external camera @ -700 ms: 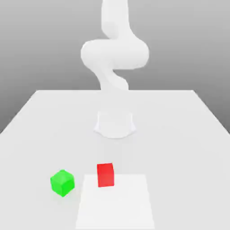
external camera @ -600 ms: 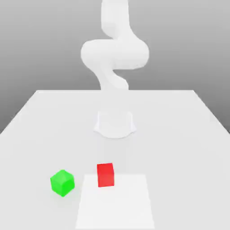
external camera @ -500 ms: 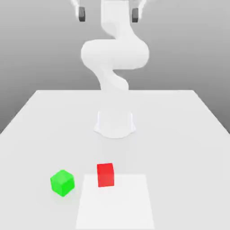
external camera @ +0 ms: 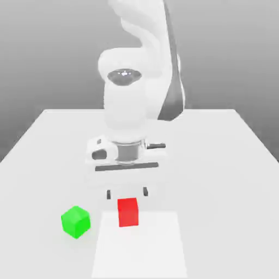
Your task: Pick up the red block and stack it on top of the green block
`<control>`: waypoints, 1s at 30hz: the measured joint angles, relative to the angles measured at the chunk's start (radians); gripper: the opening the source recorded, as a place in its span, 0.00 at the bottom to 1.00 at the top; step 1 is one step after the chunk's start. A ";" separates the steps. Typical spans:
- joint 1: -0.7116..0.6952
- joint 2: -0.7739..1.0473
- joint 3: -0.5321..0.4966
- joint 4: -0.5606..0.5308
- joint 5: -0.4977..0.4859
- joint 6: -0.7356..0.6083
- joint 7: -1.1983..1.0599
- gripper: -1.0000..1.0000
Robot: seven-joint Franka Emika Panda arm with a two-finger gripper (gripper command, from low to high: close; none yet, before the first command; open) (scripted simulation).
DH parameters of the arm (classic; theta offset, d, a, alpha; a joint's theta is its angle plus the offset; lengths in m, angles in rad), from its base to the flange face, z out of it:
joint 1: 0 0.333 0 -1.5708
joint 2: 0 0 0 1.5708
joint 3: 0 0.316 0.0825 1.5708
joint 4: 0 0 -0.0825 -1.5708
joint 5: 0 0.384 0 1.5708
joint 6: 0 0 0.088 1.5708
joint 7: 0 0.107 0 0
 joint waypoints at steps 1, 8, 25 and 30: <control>-0.014 0.038 0.017 0.004 0.011 0.033 -0.008 0.50; -0.041 0.109 0.047 0.013 0.026 0.092 -0.019 0.00; -0.156 -0.171 -0.004 0.044 -0.048 -0.216 0.285 0.00; -0.236 -0.172 -0.041 0.098 -0.057 -0.271 0.488 0.00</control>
